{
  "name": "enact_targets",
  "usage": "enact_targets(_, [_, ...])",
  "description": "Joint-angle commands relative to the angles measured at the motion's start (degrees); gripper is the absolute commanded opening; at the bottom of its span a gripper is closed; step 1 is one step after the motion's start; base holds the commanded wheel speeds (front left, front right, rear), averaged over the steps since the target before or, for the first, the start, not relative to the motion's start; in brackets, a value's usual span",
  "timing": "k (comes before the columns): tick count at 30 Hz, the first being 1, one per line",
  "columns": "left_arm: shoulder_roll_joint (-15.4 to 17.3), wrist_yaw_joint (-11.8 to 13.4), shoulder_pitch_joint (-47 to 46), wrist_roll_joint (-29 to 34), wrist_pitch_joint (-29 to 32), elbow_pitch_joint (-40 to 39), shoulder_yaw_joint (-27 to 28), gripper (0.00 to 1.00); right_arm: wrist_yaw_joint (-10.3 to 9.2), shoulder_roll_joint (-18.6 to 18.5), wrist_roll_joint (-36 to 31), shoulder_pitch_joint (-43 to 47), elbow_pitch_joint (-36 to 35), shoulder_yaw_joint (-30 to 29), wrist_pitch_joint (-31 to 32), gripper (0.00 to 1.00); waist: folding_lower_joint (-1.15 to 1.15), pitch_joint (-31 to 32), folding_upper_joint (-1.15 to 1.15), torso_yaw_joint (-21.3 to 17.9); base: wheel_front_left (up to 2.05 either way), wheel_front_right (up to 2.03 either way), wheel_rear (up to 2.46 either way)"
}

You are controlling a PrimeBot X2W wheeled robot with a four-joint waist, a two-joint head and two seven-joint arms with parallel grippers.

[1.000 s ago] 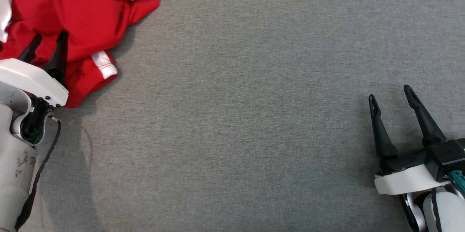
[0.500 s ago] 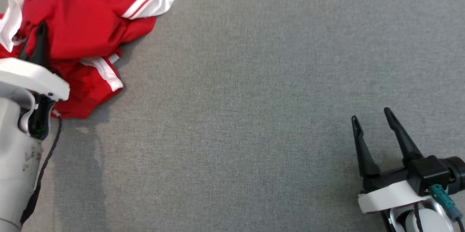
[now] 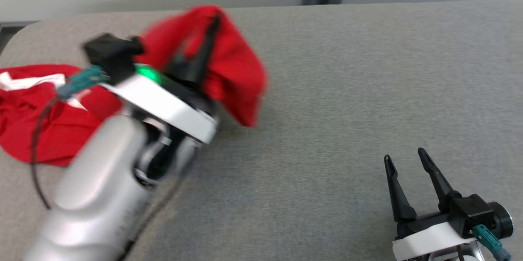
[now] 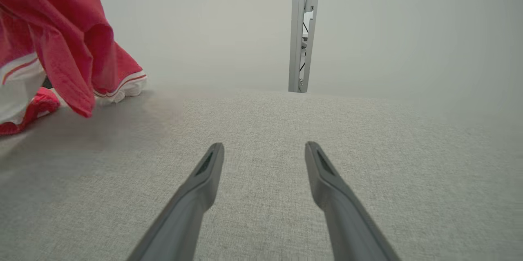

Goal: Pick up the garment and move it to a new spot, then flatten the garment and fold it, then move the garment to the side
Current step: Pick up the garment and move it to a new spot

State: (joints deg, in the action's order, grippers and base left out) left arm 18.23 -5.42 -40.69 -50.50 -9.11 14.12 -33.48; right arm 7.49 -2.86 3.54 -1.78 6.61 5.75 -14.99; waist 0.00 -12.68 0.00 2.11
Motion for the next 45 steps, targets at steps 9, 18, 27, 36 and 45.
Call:
enact_targets(9, [-5.4, 6.8, 4.2, -2.1, 6.8, -14.6, -4.9, 0.0, 0.01, -0.1, 3.6, -1.2, 0.3, 2.1, -0.3, 1.0, 0.0, 0.7, 0.0, -11.5, 0.0, 0.0, 0.0])
enact_targets(18, [-5.6, 6.9, 7.7, -0.8, 5.6, 7.7, -7.3, 0.0, 0.01, -0.1, 5.2, -0.7, 0.9, 3.4, -0.3, 1.0, 0.0, -0.1, 0.0, -17.0, 0.0, 0.0, 0.0])
enact_targets(27, [-8.5, 1.6, 8.8, 1.9, -4.1, 25.5, -9.1, 1.0, 0.01, -0.1, 5.3, 1.0, 0.7, 2.3, -0.3, 1.0, 0.0, 1.5, 0.0, -16.3, 0.0, 0.0, 0.0])
enact_targets(36, [-5.5, 7.1, 24.8, 14.4, -6.1, 9.4, 4.2, 1.0, 0.01, -0.1, -2.4, 5.0, -2.8, -3.9, -0.3, 1.0, 0.0, 9.7, 0.0, -9.5, 0.0, 0.0, 0.0])
enact_targets(45, [-7.1, 8.1, 46.0, 26.4, -6.1, -4.9, 20.6, 1.0, 0.01, -0.2, -5.8, 7.8, -4.6, -7.1, -0.3, 1.0, 0.0, 14.3, 0.0, -3.0, 0.0, 0.0, 0.0])
